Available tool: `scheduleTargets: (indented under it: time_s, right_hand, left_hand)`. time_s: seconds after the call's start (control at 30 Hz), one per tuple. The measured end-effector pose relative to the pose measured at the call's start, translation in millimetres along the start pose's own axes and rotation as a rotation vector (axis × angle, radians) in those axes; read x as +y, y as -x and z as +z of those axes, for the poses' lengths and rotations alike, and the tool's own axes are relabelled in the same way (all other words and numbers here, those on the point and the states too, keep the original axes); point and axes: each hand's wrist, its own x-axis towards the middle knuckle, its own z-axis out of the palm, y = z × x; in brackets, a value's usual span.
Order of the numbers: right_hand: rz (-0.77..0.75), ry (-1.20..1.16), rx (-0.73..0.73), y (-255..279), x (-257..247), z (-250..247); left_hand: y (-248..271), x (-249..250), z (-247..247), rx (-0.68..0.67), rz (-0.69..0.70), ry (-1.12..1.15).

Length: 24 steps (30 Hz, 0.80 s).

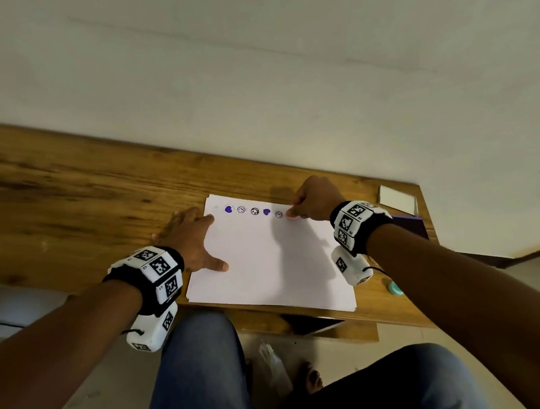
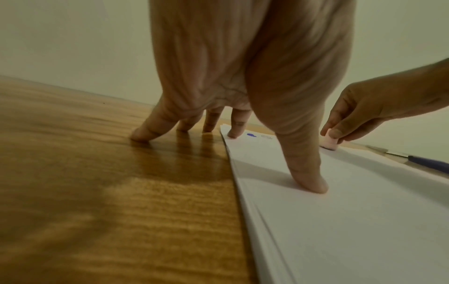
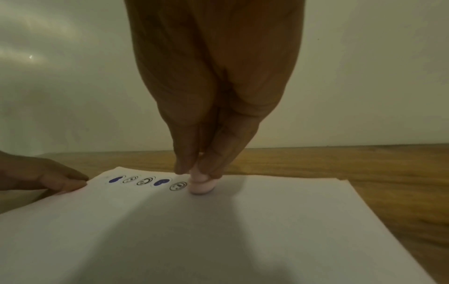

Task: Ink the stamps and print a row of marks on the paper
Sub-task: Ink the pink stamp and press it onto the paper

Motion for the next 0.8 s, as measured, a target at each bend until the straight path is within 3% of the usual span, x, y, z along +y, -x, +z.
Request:
scheduleTargets:
  time_s: [0.2,0.43,0.8]
  right_hand:
    - [0.037,-0.201,0.255,17,10,-35]
    - [0.047,-0.33,0.348,34,32,-77]
    - [0.053,-0.434,0.407,74,59,-77]
  left_hand:
    - [3,3,-3,-0.015,0.005,-0.002]
    - [1,3,-3,-0.028,-0.011,-0.015]
    - [0,4,-5,0.024,-0.003,0.003]
